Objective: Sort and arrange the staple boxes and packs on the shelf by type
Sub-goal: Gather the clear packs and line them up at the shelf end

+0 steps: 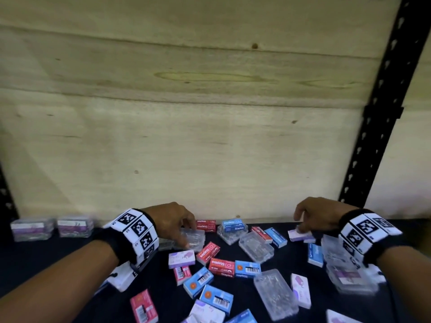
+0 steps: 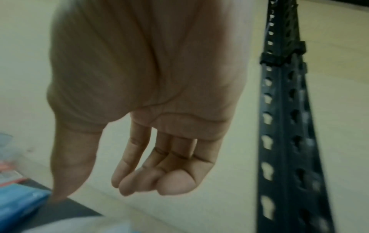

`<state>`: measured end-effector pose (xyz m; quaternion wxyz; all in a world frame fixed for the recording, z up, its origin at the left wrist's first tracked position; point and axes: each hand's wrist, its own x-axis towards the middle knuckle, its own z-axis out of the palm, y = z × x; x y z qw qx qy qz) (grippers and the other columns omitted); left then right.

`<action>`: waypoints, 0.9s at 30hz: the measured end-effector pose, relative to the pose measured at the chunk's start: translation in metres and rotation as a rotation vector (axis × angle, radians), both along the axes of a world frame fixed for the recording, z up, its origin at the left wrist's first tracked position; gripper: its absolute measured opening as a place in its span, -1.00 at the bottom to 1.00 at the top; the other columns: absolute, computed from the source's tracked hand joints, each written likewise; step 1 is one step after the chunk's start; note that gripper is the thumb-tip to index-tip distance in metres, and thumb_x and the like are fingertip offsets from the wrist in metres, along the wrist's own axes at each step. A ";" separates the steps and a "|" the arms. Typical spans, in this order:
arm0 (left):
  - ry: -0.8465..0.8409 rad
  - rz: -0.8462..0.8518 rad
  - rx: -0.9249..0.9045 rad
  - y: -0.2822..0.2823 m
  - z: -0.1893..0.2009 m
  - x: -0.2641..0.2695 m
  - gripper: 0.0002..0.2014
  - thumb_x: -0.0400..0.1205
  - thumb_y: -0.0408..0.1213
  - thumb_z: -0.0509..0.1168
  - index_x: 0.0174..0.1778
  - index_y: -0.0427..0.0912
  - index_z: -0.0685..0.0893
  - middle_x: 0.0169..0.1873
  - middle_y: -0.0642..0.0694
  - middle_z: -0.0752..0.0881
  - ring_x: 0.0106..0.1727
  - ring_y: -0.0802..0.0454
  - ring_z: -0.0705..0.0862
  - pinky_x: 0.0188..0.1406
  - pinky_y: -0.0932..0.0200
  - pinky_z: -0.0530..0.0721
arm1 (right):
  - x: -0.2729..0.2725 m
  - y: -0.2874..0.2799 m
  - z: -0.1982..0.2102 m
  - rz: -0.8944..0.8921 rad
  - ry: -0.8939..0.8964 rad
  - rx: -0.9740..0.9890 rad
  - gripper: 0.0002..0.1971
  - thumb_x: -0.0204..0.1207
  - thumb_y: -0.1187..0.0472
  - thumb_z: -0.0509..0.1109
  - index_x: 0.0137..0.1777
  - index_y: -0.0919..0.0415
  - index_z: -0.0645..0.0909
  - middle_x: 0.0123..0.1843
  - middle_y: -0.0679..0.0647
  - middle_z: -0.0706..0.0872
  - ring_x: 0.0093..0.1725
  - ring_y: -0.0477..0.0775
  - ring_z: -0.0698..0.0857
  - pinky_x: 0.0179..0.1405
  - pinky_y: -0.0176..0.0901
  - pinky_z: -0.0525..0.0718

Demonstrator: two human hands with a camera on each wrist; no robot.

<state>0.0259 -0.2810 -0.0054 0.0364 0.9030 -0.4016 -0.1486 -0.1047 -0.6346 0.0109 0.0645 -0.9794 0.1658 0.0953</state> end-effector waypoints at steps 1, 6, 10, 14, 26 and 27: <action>0.006 0.005 -0.011 0.001 -0.001 0.000 -0.52 0.47 0.02 0.53 0.30 0.10 0.66 0.23 0.09 0.66 0.15 0.14 0.62 0.05 0.27 0.57 | 0.005 0.009 0.003 0.043 -0.024 0.007 -0.76 0.40 -0.07 0.58 0.00 -0.15 0.63 -0.09 -0.18 0.73 -0.07 -0.14 0.71 0.05 -0.18 0.65; -0.001 -0.012 -0.040 0.005 -0.003 -0.001 -0.54 0.50 0.02 0.50 0.32 0.10 0.65 0.24 0.09 0.67 0.14 0.13 0.62 0.03 0.27 0.55 | 0.032 0.063 0.010 0.284 -0.053 0.020 -0.70 0.51 -0.03 0.50 0.23 -0.07 0.66 0.07 -0.15 0.68 -0.09 -0.20 0.62 -0.10 -0.31 0.51; 0.003 -0.031 -0.053 0.009 -0.002 -0.001 -0.55 0.54 0.03 0.46 0.35 0.10 0.63 0.27 0.09 0.67 0.15 0.11 0.63 0.07 0.22 0.57 | 0.051 0.096 0.006 0.384 -0.031 0.019 -0.57 0.50 -0.09 0.50 0.35 -0.06 0.62 0.23 -0.14 0.66 0.03 -0.13 0.62 0.02 -0.25 0.53; 0.009 -0.052 -0.037 0.011 0.000 -0.003 -0.59 0.59 0.03 0.39 0.36 0.09 0.61 0.27 0.09 0.66 0.17 0.10 0.63 0.10 0.19 0.57 | 0.061 0.111 0.001 0.379 0.016 -0.005 -0.57 0.50 -0.02 0.52 0.36 0.01 0.63 0.23 -0.09 0.69 0.05 -0.07 0.61 0.00 -0.22 0.50; 0.134 -0.028 -0.044 0.017 0.002 0.001 -0.67 0.70 0.14 0.17 0.34 0.17 0.54 0.22 0.14 0.68 0.21 0.14 0.63 0.23 0.14 0.57 | 0.063 0.064 -0.001 0.315 0.111 -0.094 -0.75 0.66 0.00 0.32 0.03 0.12 0.77 -0.03 0.01 0.81 -0.15 -0.01 0.68 -0.05 -0.08 0.64; 0.142 -0.019 -0.043 0.016 0.002 0.001 -0.67 0.71 0.13 0.15 0.35 0.16 0.53 0.24 0.13 0.67 0.22 0.13 0.62 0.26 0.13 0.55 | 0.062 0.059 -0.002 0.305 0.122 -0.098 -0.74 0.67 0.02 0.30 0.02 0.14 0.77 -0.03 0.04 0.81 -0.15 0.00 0.68 -0.03 -0.06 0.65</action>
